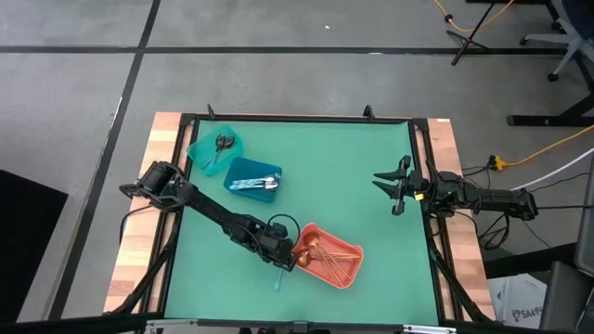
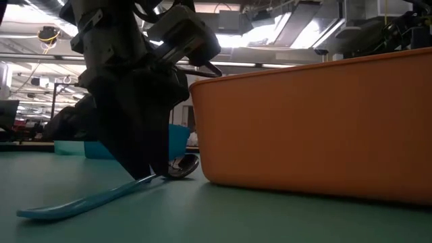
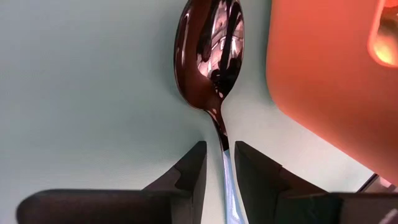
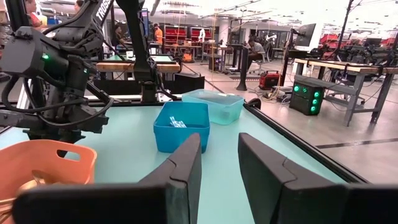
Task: Sort silverware by color (type)
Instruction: Put the blue spoon into the transparent green bin, then return to Home Position
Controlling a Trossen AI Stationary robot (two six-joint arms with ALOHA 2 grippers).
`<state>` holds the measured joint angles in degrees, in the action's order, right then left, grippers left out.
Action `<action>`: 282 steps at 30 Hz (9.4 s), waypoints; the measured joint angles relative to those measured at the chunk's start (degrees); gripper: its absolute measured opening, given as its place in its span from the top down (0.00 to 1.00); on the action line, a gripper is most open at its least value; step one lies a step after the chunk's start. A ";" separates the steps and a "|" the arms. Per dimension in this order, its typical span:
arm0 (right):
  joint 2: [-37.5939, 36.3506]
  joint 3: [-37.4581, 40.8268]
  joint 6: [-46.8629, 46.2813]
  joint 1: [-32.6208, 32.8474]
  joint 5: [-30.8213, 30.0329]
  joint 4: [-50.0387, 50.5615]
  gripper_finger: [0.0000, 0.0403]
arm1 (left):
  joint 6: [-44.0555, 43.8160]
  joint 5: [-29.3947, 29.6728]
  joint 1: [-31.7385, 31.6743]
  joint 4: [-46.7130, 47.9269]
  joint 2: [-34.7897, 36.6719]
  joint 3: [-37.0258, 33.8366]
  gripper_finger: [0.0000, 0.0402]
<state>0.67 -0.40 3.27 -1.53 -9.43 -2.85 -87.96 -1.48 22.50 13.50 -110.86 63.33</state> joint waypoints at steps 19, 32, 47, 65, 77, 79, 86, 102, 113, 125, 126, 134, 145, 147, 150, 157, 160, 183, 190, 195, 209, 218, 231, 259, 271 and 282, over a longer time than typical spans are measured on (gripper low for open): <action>-0.01 0.00 0.02 0.00 0.00 -0.02 0.76 | -0.03 -0.02 0.04 -0.36 -0.10 -0.11 0.80; -0.01 0.00 0.00 0.00 0.01 -0.01 0.76 | -0.15 -1.31 -0.75 -0.41 -0.10 -0.11 0.80; 0.00 0.00 0.01 -0.01 0.00 -0.02 0.76 | -0.22 -2.02 -0.81 -1.43 -0.13 -0.17 0.84; 0.00 0.00 0.00 0.01 0.02 -0.02 0.76 | -0.39 -2.56 -0.81 -2.74 -0.27 -0.20 0.89; 0.00 0.00 0.00 0.00 0.01 -0.02 0.76 | -0.41 -2.38 -0.76 -2.73 -0.25 -0.15 0.99; 0.00 0.00 0.00 0.01 0.00 -0.02 0.76 | -0.15 -2.32 -0.76 -2.69 -0.25 -0.15 0.99; 0.00 0.00 0.00 0.00 0.00 -0.02 0.76 | 0.00 -2.25 -0.76 -2.09 -0.21 -0.13 0.99; -0.01 0.00 0.00 0.00 0.00 -0.02 0.76 | 0.02 -2.53 -0.74 -0.59 -0.15 -0.07 0.99; -0.02 0.00 0.00 0.01 0.01 0.01 0.76 | 1.27 -1.54 -0.89 6.41 2.87 -0.18 1.00; -0.02 0.00 0.00 0.00 0.00 -0.02 0.76 | 2.15 3.12 -1.38 16.29 8.49 -0.20 1.00; 0.00 0.00 0.00 -0.01 0.02 0.00 0.76 | 2.84 3.79 -1.48 17.02 9.15 -0.20 1.00; 0.00 0.00 0.00 0.00 0.02 0.00 0.76 | 8.47 7.60 -4.32 25.12 14.77 -0.20 1.00; 0.00 0.00 0.00 0.00 0.00 0.00 0.76 | 22.05 14.53 -11.56 30.93 24.06 -0.17 1.00; -0.01 0.00 0.01 0.01 0.00 0.00 0.76 | 25.71 15.73 -13.38 30.39 25.99 -0.17 1.00; 0.00 0.00 0.00 0.01 0.00 0.00 0.76 | 31.65 16.72 -16.27 30.47 28.33 -0.17 1.00; 0.00 0.00 0.00 0.01 0.00 -0.02 0.76 | 46.01 17.44 -24.22 30.63 33.81 -0.15 1.00; -0.01 0.00 0.00 0.00 0.00 -0.02 0.76 | 51.75 17.42 -28.21 30.67 35.95 -0.15 1.00; 0.00 0.00 0.00 0.00 0.00 -0.02 0.76 | 81.12 16.90 -47.04 31.00 38.15 -0.15 1.00; 0.00 0.00 0.00 -0.01 0.00 -0.02 0.76 | 83.89 17.46 -52.90 31.14 38.08 -0.15 1.00; 0.00 0.00 0.00 -0.01 0.01 -0.02 0.76 | 84.11 17.51 -57.47 34.15 37.97 -0.15 1.00; 0.00 0.00 0.00 0.01 0.00 -0.02 0.76 | 83.68 20.50 -68.22 39.82 37.96 -2.77 1.00; 0.00 0.00 0.00 0.00 0.00 -0.02 0.76 | 80.98 19.90 -69.51 37.28 37.95 -13.34 1.00; 0.00 0.00 0.00 0.01 0.00 -0.02 0.76 | 81.01 18.28 -69.51 28.56 37.95 -21.63 1.00; 0.00 0.00 0.00 -0.01 0.00 -0.02 0.76 | 81.14 18.56 -69.53 12.48 38.02 -32.95 1.00; 0.00 0.00 0.00 0.00 0.02 -0.02 0.76 | 81.07 20.80 -69.53 10.66 37.89 -33.03 0.95; -0.01 0.00 0.00 0.01 0.02 -0.02 0.76 | 81.07 20.65 -69.53 9.47 37.89 -33.03 0.83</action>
<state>0.66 -0.40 3.27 -1.52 -9.41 -2.87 -6.90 19.17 -47.03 22.97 -72.97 30.30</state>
